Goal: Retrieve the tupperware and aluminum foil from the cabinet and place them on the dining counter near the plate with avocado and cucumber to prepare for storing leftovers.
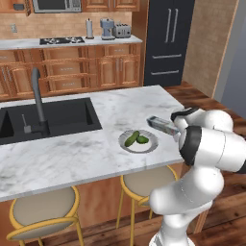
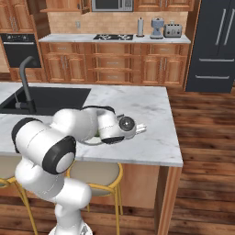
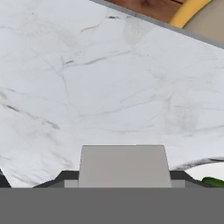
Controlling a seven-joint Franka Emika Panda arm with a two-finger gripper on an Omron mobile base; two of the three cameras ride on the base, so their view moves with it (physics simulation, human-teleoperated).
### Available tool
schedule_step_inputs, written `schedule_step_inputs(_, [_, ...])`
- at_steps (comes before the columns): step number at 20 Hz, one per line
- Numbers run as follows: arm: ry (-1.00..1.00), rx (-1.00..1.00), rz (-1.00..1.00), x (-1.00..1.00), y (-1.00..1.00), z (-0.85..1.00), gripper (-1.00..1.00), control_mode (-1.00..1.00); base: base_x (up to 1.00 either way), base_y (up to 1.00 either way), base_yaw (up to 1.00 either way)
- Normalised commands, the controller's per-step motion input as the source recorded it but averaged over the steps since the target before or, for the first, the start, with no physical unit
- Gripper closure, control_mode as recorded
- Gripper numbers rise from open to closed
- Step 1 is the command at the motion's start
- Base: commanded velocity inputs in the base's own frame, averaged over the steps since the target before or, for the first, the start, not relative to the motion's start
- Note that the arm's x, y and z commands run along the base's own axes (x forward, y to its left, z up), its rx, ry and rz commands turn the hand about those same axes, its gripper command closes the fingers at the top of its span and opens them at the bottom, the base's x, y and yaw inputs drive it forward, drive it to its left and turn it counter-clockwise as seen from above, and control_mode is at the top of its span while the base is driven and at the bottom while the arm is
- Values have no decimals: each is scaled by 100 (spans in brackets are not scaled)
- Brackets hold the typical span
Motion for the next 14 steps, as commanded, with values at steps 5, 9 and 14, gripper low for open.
schedule_step_inputs(5, [8, 0, 0, 3, 5, -23, -100, -100, 0, 0, 0])
schedule_step_inputs(9, [14, -1, 0, -1, 8, -2, -100, -100, 0, 0, 0])
schedule_step_inputs(14, [9, 0, 0, -13, 0, 29, -100, -100, 0, 0, 0])
